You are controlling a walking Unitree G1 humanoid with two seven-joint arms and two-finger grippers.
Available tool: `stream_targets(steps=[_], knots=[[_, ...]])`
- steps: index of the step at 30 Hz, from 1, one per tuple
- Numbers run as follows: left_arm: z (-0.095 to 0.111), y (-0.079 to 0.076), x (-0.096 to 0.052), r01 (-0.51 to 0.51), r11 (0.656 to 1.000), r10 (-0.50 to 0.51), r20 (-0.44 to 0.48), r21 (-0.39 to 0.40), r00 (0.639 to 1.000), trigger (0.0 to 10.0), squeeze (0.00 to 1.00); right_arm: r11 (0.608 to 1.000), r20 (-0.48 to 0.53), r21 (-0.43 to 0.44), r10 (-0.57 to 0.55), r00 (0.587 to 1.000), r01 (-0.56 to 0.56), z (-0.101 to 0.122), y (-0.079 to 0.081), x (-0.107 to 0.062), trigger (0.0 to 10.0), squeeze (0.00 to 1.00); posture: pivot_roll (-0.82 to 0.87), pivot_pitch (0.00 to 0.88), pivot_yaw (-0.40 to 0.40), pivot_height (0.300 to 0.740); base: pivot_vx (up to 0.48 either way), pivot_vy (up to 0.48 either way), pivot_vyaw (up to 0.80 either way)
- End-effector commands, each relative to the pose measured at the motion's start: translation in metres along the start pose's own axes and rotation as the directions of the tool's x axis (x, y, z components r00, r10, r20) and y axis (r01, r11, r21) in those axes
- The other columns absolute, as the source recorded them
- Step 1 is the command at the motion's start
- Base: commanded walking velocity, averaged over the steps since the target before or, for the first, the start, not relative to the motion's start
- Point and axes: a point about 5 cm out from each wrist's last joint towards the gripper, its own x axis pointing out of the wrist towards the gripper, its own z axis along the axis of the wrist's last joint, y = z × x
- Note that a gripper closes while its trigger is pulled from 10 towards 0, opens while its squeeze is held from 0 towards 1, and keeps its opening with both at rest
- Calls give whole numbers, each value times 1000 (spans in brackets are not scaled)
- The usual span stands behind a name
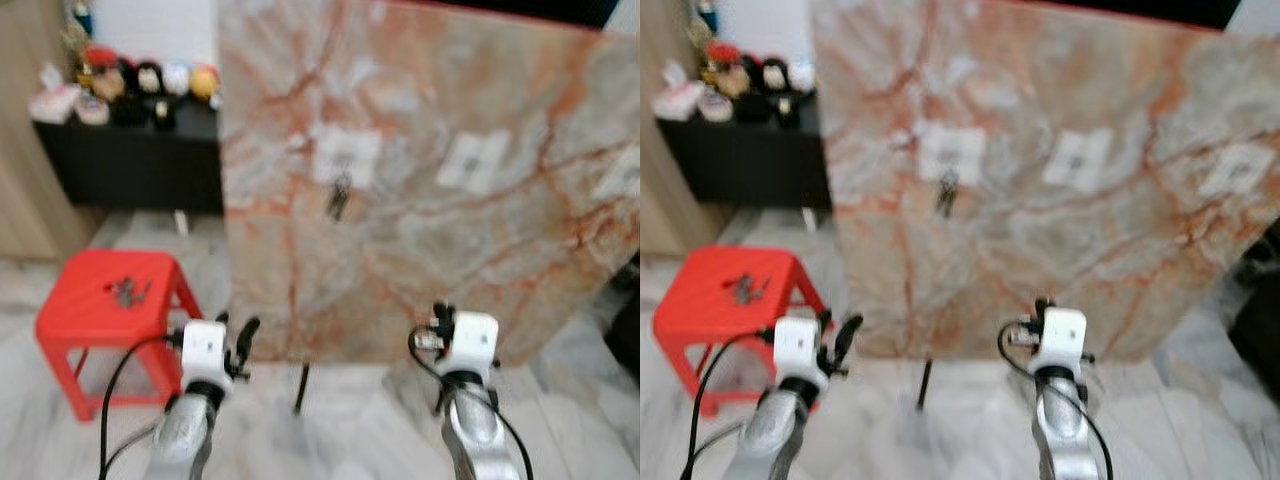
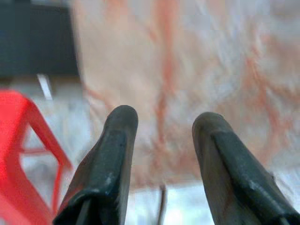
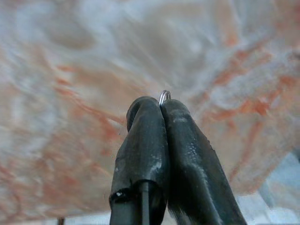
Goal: Hang keys on a hook
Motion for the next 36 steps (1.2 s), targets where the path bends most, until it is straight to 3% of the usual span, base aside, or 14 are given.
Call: stream_targets(steps=[1, 8, 14, 20, 22, 23, 26, 31, 36], knots=[[-29, 14, -15, -48, 999, 50, -120, 24, 992, 10000, 0, 1000, 22, 7, -8, 1000, 7, 5, 1, 2, 10000, 0, 56, 5, -92, 740, 0, 0, 0], [-69, 48, -44, -184, 982, 186, -312, 36, 932, 10000, 0, 1000, 50, -2, -26, 998, 26, 10, -1, 5, 10000, 0, 58, 20, -97, 740, 0, 0, 0], [-98, 73, -72, -293, 955, 278, -470, 43, 838, 10000, 0, 995, 98, -21, -92, 991, 94, 18, -7, 7, 10000, 0, 60, 29, -98, 740, 0, 0, 0], [-104, 74, -75, -305, 952, 280, -496, 32, 822, 10000, 0, 963, 129, -80, -245, 961, 257, 24, -28, 9, 10000, 0, 59, 37, -99, 740, 0, 0, 0], [-105, 71, -74, -307, 951, 276, -499, 22, 821, 10000, 0, 937, 134, -148, -298, 945, 317, 24, -39, 10, 10000, 0, 57, 42, -101, 740, 0, 0, 0], [-105, 71, -74, -307, 951, 276, -499, 22, 821, 10000, 0, 937, 134, -148, -298, 945, 317, 24, -39, 10, 10000, 0, 57, 42, -101, 740, 0, 0, 0], [-109, 65, -73, -295, 955, 259, -517, 13, 816, 10000, 0, 894, 172, -307, -285, 943, 326, 28, -41, 13, 10000, 0, 56, 44, -103, 740, 0, 0, 0], [-111, 61, -73, -298, 954, 253, -518, -4, 817, 10000, 0, 828, 254, -397, -316, 914, 397, 36, -43, 14, 10000, 0, 52, 50, -106, 740, 0, 0, 0], [-112, 60, -74, -300, 954, 251, -515, -14, 820, 10000, 0, 802, 306, -466, -251, 919, 374, 39, -35, 14, 10000, 0, 55, 55, -108, 740, 0, 0, 0]])
